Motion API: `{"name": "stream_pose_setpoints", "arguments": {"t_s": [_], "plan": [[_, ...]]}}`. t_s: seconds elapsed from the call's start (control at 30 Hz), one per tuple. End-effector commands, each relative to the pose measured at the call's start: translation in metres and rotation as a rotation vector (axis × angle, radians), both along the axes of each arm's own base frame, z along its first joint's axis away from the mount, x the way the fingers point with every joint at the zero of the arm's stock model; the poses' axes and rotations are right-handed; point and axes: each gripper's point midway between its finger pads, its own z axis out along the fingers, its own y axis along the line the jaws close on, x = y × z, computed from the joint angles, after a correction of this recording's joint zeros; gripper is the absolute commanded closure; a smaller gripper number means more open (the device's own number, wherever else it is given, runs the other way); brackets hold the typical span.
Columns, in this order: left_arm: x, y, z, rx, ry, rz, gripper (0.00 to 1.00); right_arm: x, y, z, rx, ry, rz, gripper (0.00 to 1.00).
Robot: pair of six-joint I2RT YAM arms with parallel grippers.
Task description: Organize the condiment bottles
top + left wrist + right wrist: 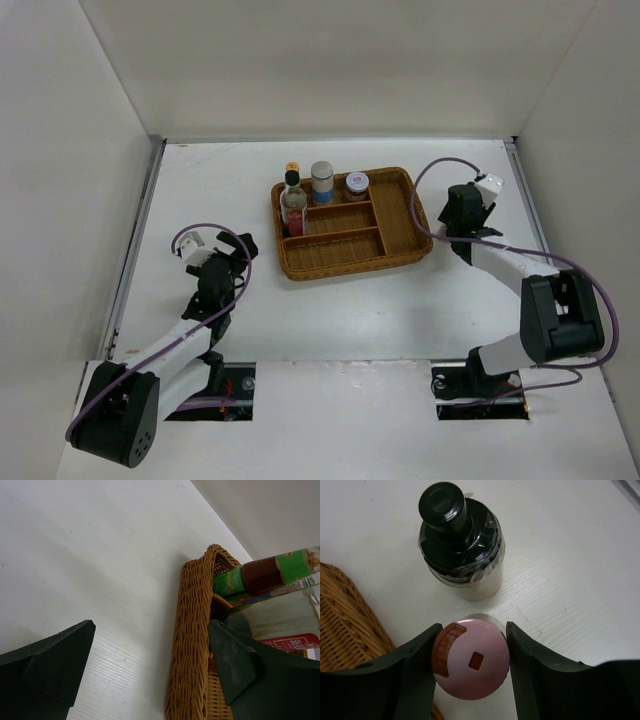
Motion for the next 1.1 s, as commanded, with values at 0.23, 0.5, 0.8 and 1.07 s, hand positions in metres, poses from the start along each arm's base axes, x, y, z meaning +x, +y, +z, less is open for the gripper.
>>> {"name": "stream_pose_setpoints", "arguments": {"t_s": [0.23,0.5,0.8,1.07], "plan": [[0.003,-0.004,0.009,-0.024,-0.047,-0.007,0.00,0.002,0.088,0.146,-0.012,-0.390,0.187,0.55],[0.001,0.001,0.012,-0.022,-0.060,0.007,0.00,0.017,0.226,0.146,0.080,-0.397,0.501,0.54],[0.002,0.001,0.008,-0.020,-0.046,0.006,0.00,0.033,0.259,0.102,0.057,-0.306,0.568,0.54],[0.002,0.000,0.009,-0.022,-0.048,0.000,0.00,0.042,0.269,0.047,0.002,-0.194,0.592,0.49]]}}
